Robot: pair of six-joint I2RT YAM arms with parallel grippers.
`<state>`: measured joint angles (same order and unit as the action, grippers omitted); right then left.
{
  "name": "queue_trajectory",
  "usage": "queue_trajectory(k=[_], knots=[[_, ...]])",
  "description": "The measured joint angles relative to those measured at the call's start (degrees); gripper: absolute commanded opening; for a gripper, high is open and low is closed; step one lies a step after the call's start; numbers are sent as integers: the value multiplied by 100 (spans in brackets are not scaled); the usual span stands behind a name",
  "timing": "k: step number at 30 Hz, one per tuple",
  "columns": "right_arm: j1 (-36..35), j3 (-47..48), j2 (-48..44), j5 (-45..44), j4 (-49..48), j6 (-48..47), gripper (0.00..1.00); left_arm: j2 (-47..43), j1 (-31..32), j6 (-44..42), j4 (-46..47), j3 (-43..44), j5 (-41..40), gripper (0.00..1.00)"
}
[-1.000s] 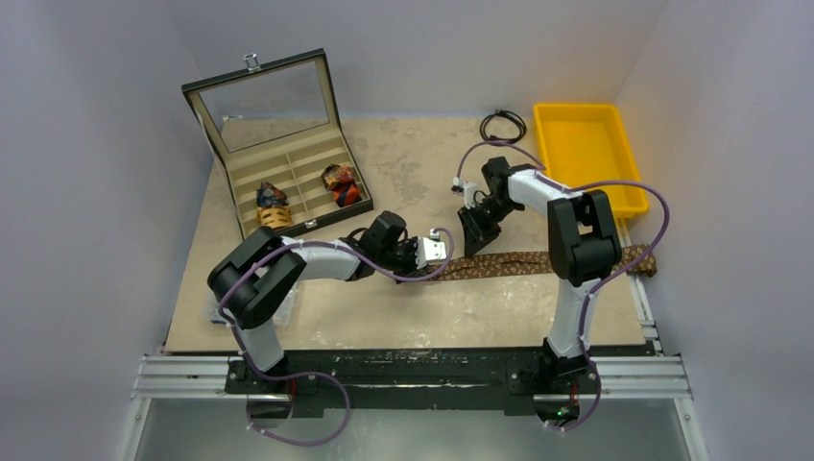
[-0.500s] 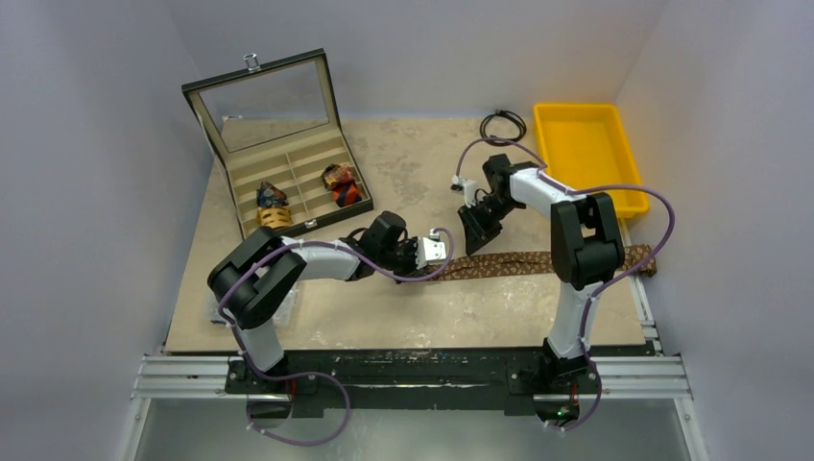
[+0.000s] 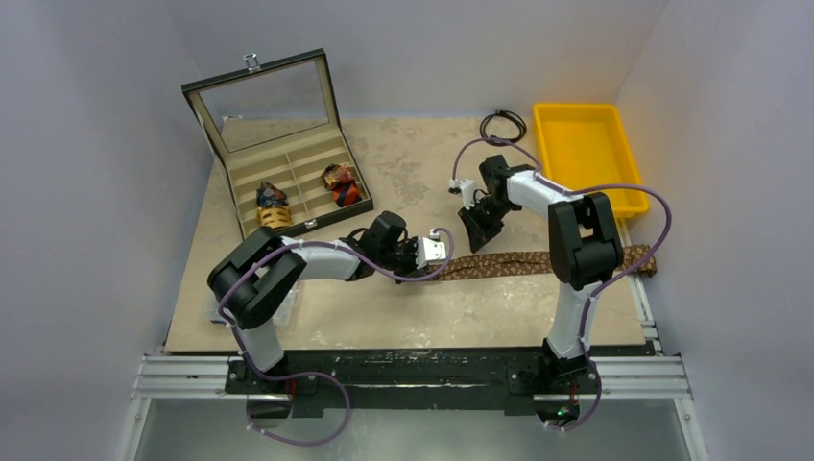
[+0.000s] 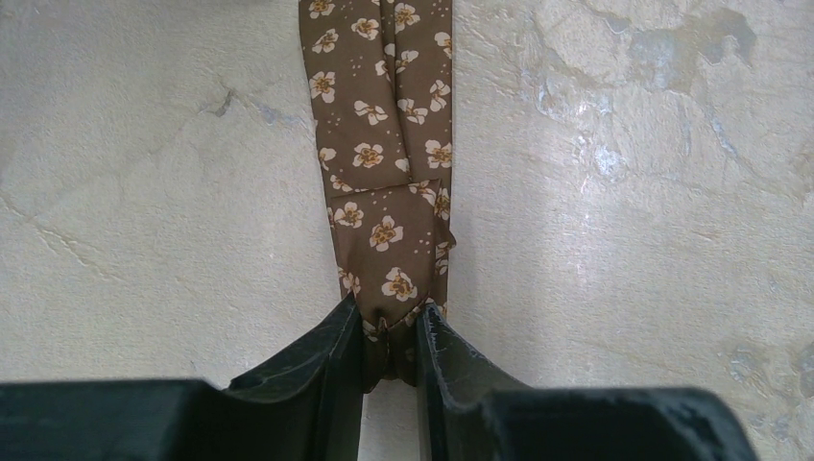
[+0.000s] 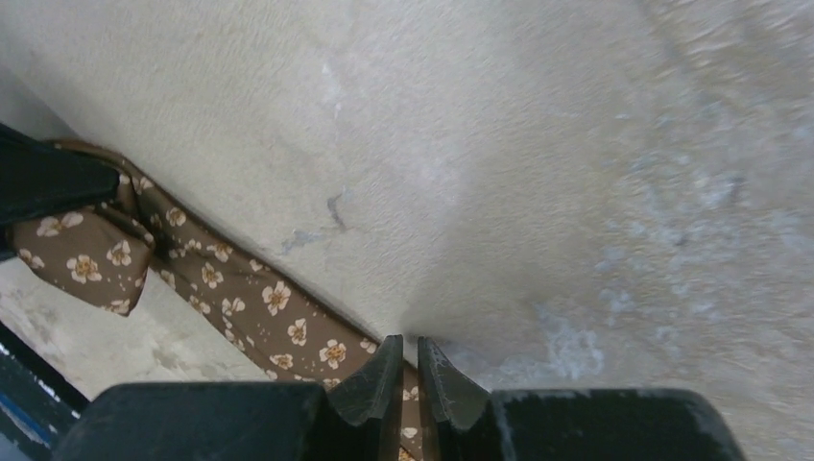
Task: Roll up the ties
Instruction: Roll the tie at the center of the board.
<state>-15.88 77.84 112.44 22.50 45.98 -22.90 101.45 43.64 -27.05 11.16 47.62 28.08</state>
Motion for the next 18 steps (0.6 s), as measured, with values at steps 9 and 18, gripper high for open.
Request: queue_trajectory(k=[9,18], knots=[[-24,-240,-13,280,645,-597,8,0,0,39,0,0,-2,21],[-22,-337,-474,400,929,-863,20,0,0,42,0,0,-4,21]])
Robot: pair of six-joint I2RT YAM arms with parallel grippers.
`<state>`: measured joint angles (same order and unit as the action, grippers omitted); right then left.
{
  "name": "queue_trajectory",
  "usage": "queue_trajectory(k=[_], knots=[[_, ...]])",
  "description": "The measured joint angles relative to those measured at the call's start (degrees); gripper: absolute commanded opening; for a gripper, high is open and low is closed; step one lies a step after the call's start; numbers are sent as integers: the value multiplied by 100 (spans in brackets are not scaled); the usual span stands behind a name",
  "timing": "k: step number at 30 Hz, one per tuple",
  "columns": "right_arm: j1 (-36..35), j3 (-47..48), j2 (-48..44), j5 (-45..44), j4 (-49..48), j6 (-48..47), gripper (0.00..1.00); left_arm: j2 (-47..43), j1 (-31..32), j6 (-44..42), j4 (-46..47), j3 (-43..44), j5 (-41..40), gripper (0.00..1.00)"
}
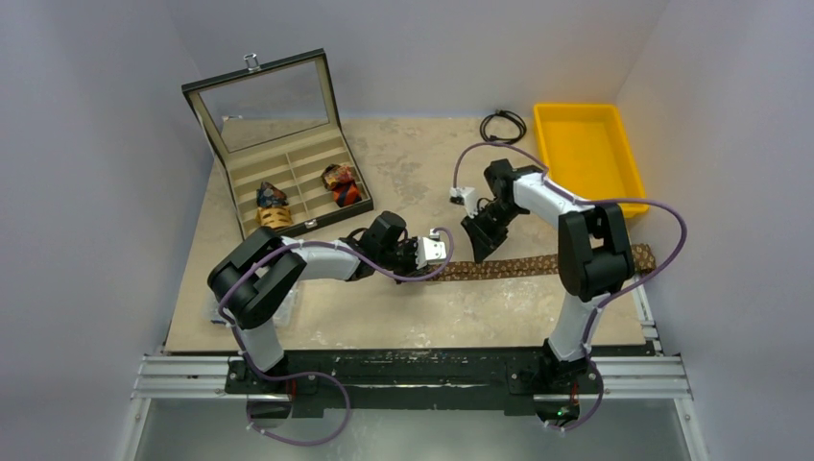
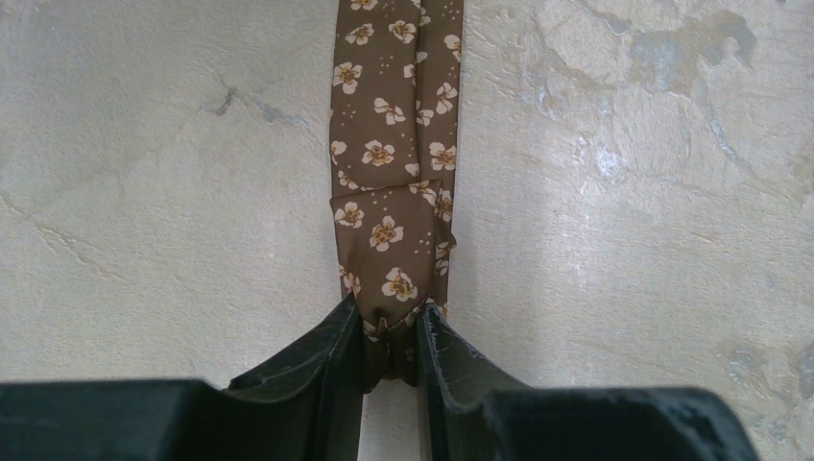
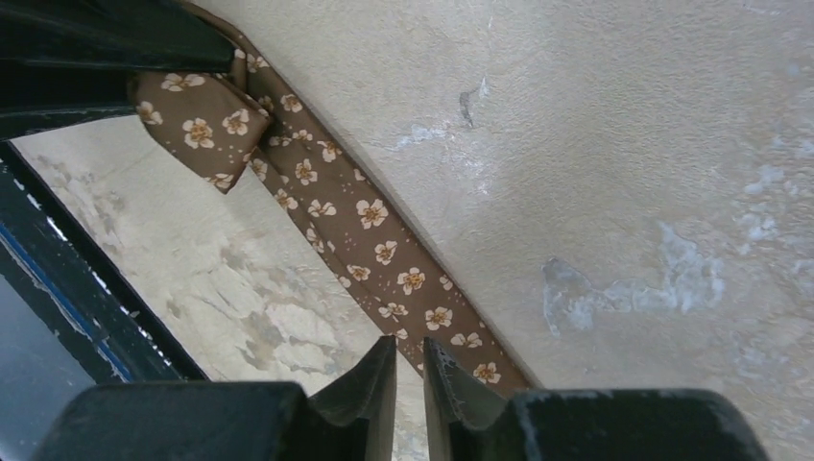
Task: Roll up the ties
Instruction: Roll the tie at the center of the board.
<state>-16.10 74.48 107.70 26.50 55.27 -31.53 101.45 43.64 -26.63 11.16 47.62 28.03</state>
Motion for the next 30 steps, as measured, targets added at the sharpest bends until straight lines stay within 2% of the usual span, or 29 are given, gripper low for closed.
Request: queue_trajectory(k=[1,3,7,12,15,22,30], knots=[[0,2,-61,13,0,11,24,0,0,0,2,-2,0,21],[0,7,-153,136,-4,107,37,0,0,-4,2,-2,2,21],[2,7,-291,782,-122,614,43,-4,0,-20,15,-17,2,22],[-11,-192,-391,1821,-756,1655,43,-22,0,-66,42,-50,7,22],[-55,-439,-302,2146,-1082,2162,43,-22,0,-101,44,-52,9,22],[-251,-610,107,2428,-1635,2776,39,-26,0,-107,44,-55,13,22],[-479,-610,444,2509,-1939,2942,35,-26,0,-105,44,-55,17,23]])
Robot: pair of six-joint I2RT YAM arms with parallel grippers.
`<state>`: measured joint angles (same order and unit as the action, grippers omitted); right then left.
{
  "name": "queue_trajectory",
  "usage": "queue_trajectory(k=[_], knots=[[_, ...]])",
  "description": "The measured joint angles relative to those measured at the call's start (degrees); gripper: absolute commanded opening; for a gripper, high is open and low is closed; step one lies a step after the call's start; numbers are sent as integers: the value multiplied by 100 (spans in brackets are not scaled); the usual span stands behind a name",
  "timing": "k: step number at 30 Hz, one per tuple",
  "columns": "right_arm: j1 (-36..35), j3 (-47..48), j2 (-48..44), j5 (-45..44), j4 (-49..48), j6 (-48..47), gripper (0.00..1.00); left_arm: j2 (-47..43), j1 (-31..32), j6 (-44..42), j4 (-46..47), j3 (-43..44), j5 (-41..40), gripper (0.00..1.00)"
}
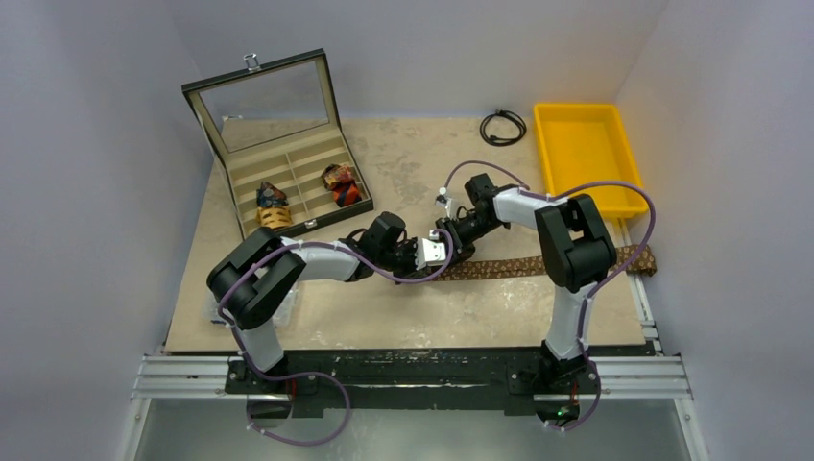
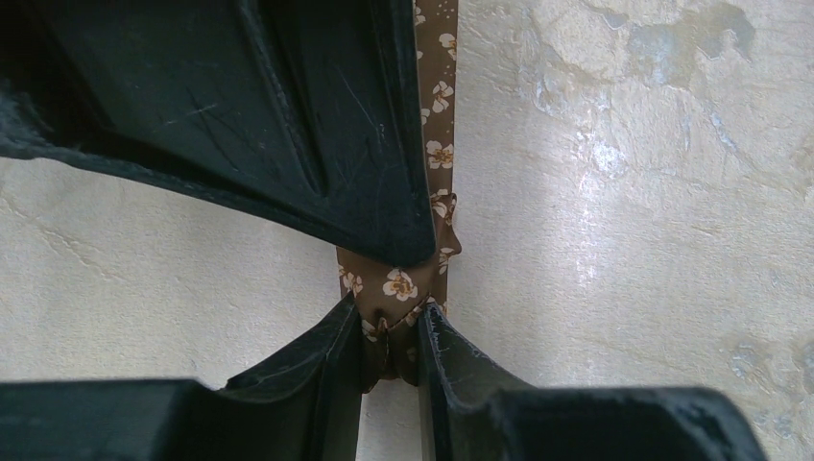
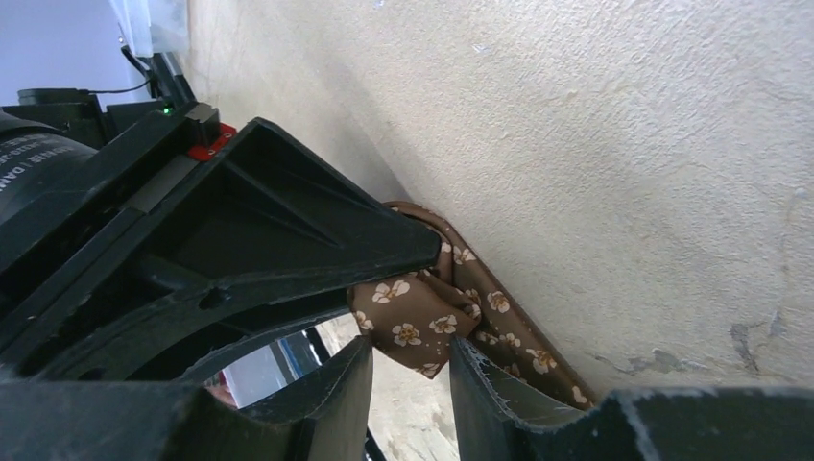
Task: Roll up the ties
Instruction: Roll the tie at the center of the board.
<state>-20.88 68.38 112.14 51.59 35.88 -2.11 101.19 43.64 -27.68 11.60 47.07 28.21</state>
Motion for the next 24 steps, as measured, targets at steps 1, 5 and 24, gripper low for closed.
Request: queue_trajectory(k=[1,5,24], knots=[[-4,0,24,-2,0,-2,35,0,0,0,0,0,0,23],[-4,2,81,-15,9,-11,45,0,0,0,0,0,2,23],[-4,17,76,-55,-7,-57,0,-37,-48,109,-9,-90,184,58]])
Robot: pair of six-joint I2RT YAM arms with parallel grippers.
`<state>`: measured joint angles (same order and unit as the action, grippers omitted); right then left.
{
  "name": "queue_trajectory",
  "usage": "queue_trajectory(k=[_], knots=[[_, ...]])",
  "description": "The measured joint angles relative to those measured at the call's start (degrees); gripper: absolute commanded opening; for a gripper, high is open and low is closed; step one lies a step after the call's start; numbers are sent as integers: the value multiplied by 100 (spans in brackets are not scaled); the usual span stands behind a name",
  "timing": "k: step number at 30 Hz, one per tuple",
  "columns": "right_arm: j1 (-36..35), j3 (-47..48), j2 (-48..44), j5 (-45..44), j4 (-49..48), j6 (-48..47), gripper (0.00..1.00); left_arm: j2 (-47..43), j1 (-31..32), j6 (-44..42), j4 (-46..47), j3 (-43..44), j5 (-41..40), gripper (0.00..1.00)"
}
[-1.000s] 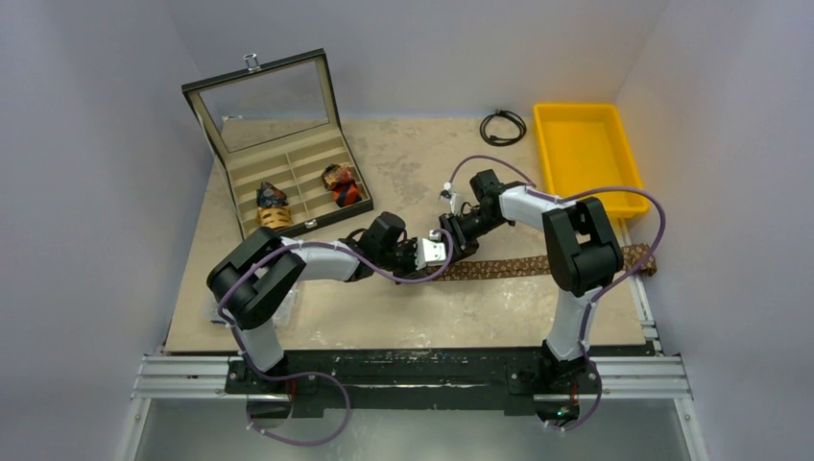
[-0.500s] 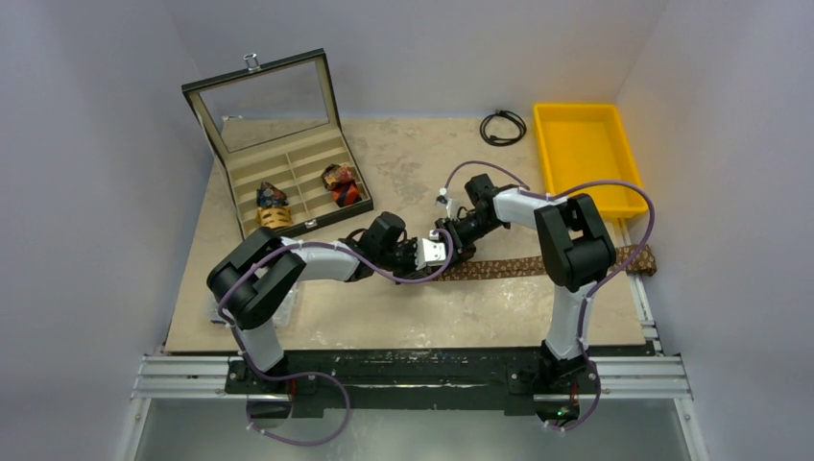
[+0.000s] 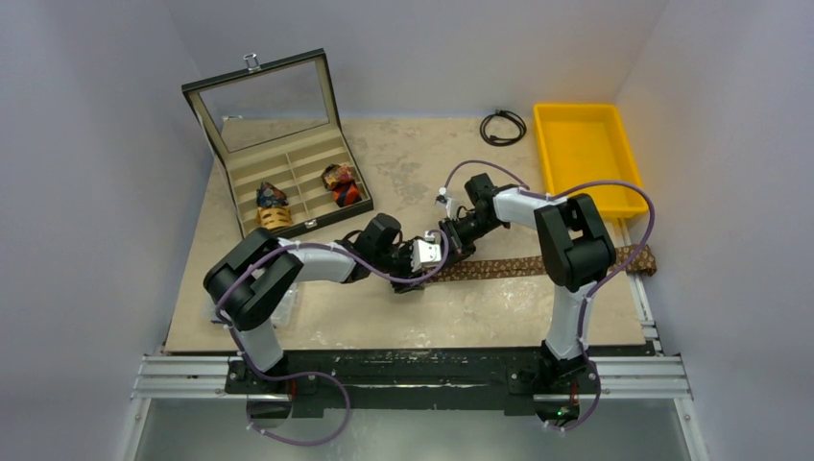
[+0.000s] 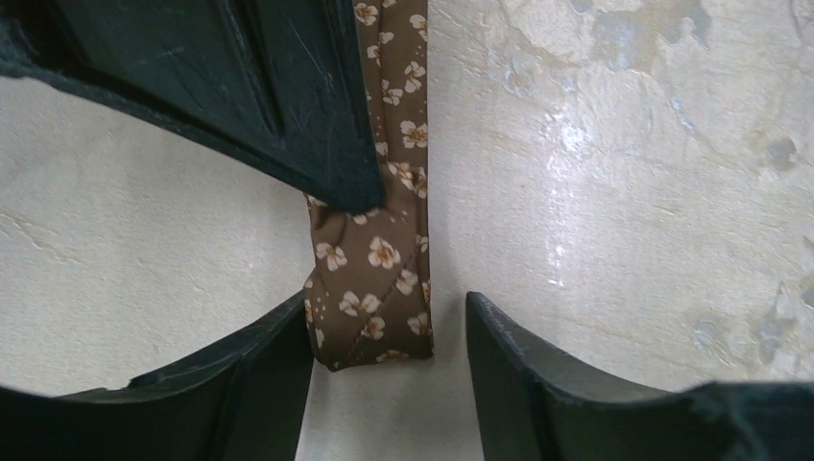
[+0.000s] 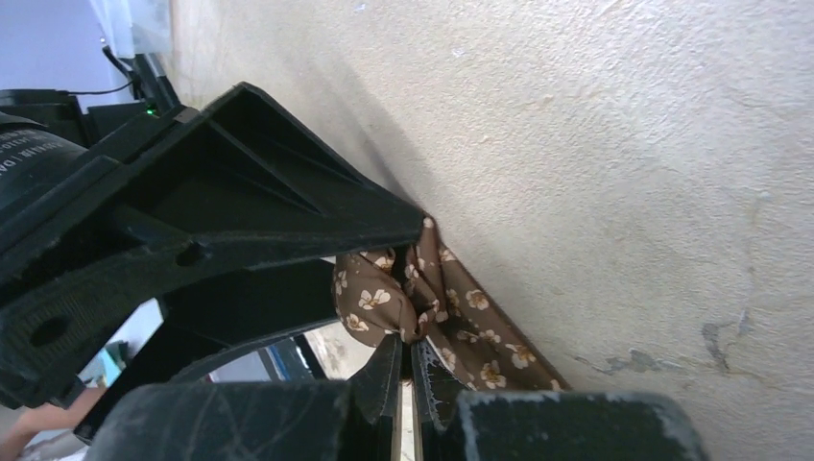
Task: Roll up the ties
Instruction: Roll the tie at the center of the board.
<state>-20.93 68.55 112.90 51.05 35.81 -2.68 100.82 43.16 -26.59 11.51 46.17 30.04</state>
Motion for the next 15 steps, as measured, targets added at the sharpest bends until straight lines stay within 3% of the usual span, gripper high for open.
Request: queue_trajectory(k=[7,15], knots=[[-2,-55,0,-400,-94,-13,0,-260,-105,170,138,-372,310,65],[-2,-57,-17,-485,-94,-33,0,-446,-138,610,566,-424,282,80]])
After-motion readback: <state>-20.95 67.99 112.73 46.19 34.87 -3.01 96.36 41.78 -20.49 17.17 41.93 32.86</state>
